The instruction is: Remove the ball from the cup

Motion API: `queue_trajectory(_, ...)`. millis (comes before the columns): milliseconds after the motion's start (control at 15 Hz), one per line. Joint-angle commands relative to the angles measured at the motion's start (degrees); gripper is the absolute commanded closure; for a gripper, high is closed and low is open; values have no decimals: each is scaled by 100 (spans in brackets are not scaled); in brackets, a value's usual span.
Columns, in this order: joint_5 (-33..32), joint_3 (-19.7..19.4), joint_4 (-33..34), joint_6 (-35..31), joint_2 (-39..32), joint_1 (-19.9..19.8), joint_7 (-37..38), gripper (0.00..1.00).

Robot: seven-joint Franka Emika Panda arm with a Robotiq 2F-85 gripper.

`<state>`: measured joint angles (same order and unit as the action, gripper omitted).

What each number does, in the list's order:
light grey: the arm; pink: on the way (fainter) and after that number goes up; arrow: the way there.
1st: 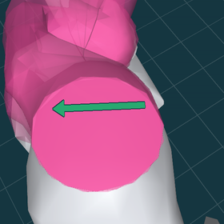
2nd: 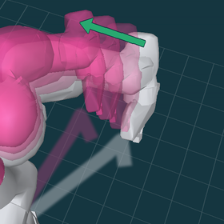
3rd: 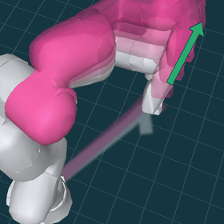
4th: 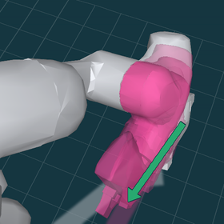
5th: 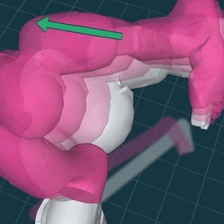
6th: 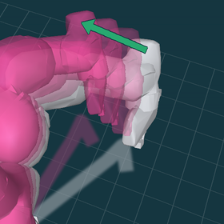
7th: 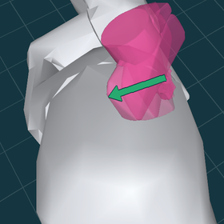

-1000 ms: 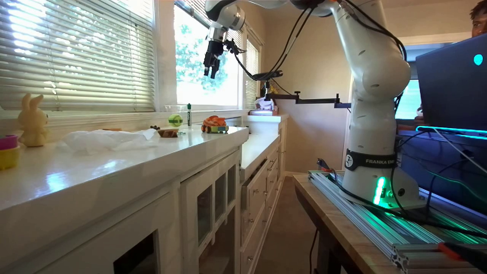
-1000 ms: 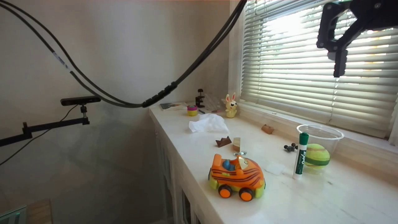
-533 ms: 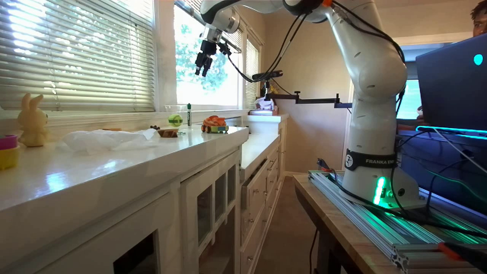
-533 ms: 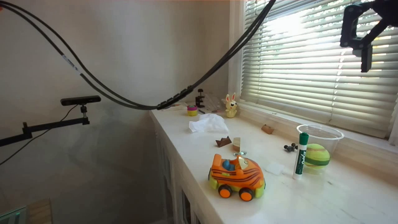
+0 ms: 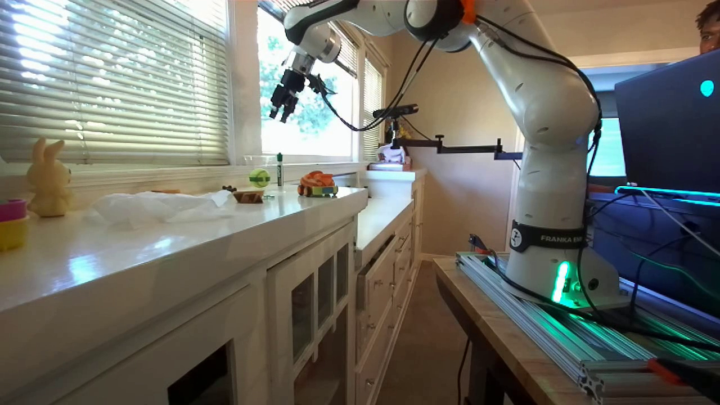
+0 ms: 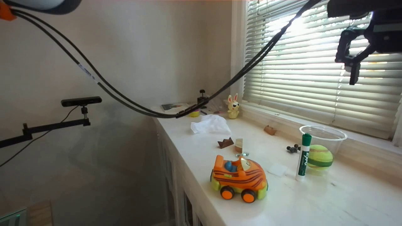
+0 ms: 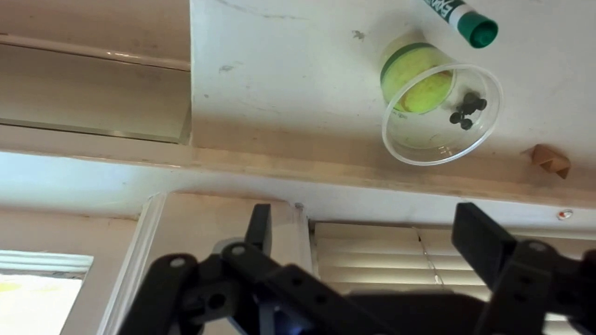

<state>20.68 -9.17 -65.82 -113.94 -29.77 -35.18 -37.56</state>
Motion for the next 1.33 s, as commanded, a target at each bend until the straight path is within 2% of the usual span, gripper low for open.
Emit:
queue_trajectory(0, 138, 306, 762, 266, -573, -188, 97, 0)
queue_trajectory(200, 21, 441, 1132, 513, -866, -199, 244, 0)
queue_trajectory(733, -461, 387, 1948, 1529, -1411, -158, 670, 0)
queue_trajectory(867, -485, 252, 1963, 1604, -1464, -81, 682, 0)
queue_trajectory(1267, -439, 189, 2166, 1514, -1736, -37, 730, 0)
